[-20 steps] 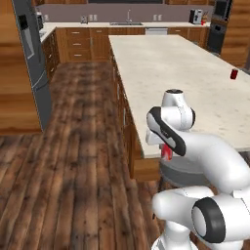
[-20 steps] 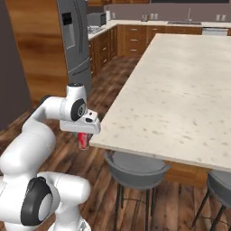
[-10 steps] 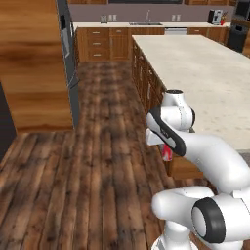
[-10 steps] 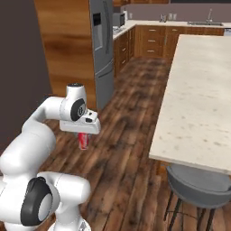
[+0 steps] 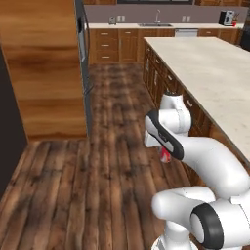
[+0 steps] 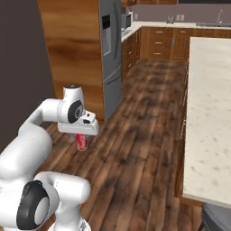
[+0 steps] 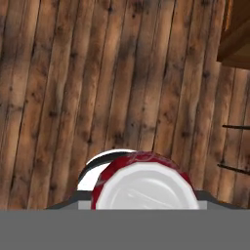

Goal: Four empty soda cans are scattered around the kitchen. Gather all the cans and cluster them next to the stove for recycling.

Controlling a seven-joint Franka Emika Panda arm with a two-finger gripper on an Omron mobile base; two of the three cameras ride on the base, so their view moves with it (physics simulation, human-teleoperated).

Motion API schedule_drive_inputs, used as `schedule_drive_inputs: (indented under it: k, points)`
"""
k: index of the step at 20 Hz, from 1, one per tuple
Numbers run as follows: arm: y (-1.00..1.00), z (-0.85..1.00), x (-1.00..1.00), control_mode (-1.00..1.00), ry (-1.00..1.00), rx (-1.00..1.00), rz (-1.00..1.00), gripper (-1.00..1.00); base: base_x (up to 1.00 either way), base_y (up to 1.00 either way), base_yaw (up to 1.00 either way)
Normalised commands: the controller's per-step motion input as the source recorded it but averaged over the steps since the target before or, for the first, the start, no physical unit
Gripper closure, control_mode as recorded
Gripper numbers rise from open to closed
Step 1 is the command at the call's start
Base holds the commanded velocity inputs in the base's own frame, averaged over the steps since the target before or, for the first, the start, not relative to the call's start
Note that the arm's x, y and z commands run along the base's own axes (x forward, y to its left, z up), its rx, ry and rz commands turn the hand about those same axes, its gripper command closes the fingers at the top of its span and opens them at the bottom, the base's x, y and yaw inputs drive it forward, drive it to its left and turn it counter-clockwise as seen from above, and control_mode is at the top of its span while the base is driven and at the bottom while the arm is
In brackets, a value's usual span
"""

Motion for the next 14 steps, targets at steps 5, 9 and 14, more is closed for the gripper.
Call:
schedule_drive_inputs:
  k: [5,9,14]
  points:
    - [0.00,0.00,0.00,1.00,0.00,0.00,0.00,1.00,1.00,-0.19,-0.06]
    - [0.00,0.00,0.00,1.00,0.00,0.00,0.00,1.00,1.00,-0.03,-0.09]
    - [0.00,0.00,0.00,1.00,0.00,0.00,0.00,1.00,1.00,0.00,-0.13]
